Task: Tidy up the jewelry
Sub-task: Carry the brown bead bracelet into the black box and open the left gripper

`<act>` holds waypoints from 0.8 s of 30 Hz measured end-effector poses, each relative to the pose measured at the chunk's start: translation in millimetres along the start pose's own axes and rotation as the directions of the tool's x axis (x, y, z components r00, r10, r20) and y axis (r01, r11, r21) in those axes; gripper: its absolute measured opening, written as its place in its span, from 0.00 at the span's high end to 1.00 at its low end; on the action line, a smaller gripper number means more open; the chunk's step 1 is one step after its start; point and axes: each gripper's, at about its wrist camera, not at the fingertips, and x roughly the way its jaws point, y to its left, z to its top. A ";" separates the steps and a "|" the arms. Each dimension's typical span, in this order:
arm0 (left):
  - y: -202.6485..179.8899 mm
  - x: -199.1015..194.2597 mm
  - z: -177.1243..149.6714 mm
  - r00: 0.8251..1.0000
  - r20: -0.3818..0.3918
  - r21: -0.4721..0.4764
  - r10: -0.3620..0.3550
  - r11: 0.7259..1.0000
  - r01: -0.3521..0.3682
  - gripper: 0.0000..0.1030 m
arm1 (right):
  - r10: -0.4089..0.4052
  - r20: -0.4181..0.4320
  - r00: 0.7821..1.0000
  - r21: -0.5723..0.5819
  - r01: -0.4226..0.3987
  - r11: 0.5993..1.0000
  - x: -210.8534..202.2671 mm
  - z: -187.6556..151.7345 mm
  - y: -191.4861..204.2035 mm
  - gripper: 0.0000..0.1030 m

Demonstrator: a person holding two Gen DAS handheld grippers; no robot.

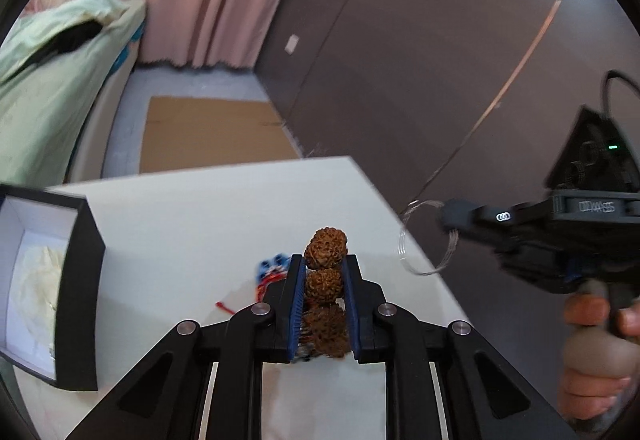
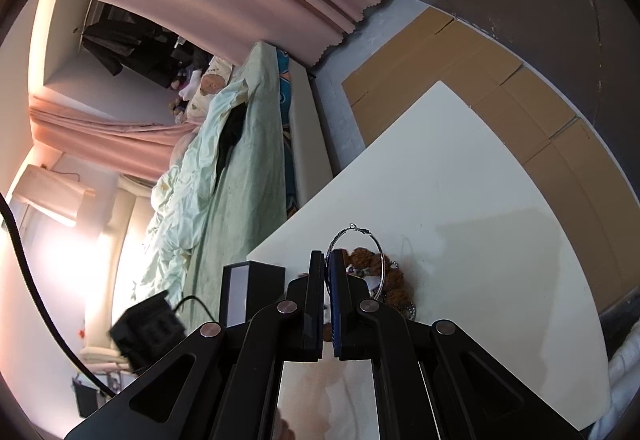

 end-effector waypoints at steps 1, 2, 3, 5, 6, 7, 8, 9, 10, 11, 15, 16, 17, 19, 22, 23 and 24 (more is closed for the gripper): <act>-3.4 -5.6 1.0 1.000 0.013 0.008 -0.011 1.000 0.011 0.81 | 0.000 0.003 1.000 0.001 0.000 1.000 -0.8 -0.5 0.0 0.96; -5.1 -9.2 2.2 1.000 0.021 0.011 -0.018 1.000 0.018 0.81 | 0.000 0.007 1.000 0.003 0.000 1.000 -1.8 -1.4 0.3 0.96; -7.1 -14.3 2.6 0.999 0.030 0.015 -0.024 1.000 0.024 0.81 | 0.000 0.009 1.000 0.003 0.000 1.000 -2.3 -2.0 0.4 0.96; -9.3 -22.6 4.2 0.999 0.045 0.019 -0.026 1.000 0.025 0.81 | -0.001 0.013 1.000 0.002 0.001 1.000 -3.3 -4.2 0.6 0.96; -9.1 -27.8 4.3 0.998 0.052 0.018 -0.025 1.000 0.024 0.81 | 0.001 0.015 1.000 0.001 -0.002 1.000 -3.6 -5.3 1.6 0.96; -8.6 -30.0 4.8 0.998 0.057 0.017 -0.024 1.000 0.023 0.81 | 0.004 0.016 1.000 0.001 -0.004 1.000 -3.9 -6.0 2.3 0.96; -7.4 -35.5 5.0 0.998 0.066 0.014 -0.021 1.000 0.021 0.81 | 0.006 0.018 1.000 0.000 -0.006 1.000 -4.1 -7.0 3.3 0.96; -5.7 -39.3 4.9 0.997 0.073 0.012 -0.020 1.000 0.020 0.81 | 0.009 0.020 1.000 -0.001 -0.009 1.000 -3.9 -8.3 5.0 0.96; -4.1 -44.1 5.4 0.997 0.081 0.010 -0.019 1.000 0.018 0.81 | 0.010 0.020 1.000 -0.002 -0.010 1.000 -3.6 -9.0 4.6 0.96; -2.0 -49.7 6.2 0.996 0.092 0.007 -0.015 1.000 0.015 0.81 | 0.013 0.021 1.000 -0.003 -0.013 1.000 -3.1 -10.2 6.3 0.96; 6.5 -69.7 9.8 0.991 0.130 -0.007 0.006 1.000 -0.005 0.81 | 0.024 0.028 0.999 -0.013 -0.024 1.000 2.5 -16.6 14.8 0.96; 8.7 -73.1 11.0 0.990 0.139 -0.011 0.010 1.000 -0.009 0.81 | 0.027 0.030 0.999 -0.015 -0.027 1.000 4.4 -18.1 17.3 0.96; 11.1 -78.1 12.3 0.989 0.149 -0.016 0.014 1.000 -0.012 0.81 | 0.035 0.030 0.999 -0.017 -0.035 0.999 7.6 -20.1 20.9 0.96; 15.6 -86.5 15.3 0.986 0.167 -0.024 0.022 1.000 -0.018 0.81 | 0.047 0.028 0.999 -0.025 -0.046 0.999 10.4 -22.7 26.2 0.96; 23.0 -101.0 17.7 0.979 0.199 -0.031 0.048 0.999 -0.042 0.81 | 0.068 0.026 0.997 -0.049 -0.066 0.997 16.8 -27.5 38.7 0.96; 26.3 -105.5 18.4 0.977 0.207 -0.033 0.059 0.998 -0.053 0.81 | 0.078 0.025 0.997 -0.060 -0.076 0.995 19.5 -29.4 44.3 0.96; 29.7 -109.5 19.0 0.974 0.214 -0.035 0.071 0.997 -0.065 0.81 | 0.084 0.025 0.996 -0.068 -0.082 0.994 20.9 -30.9 47.6 0.96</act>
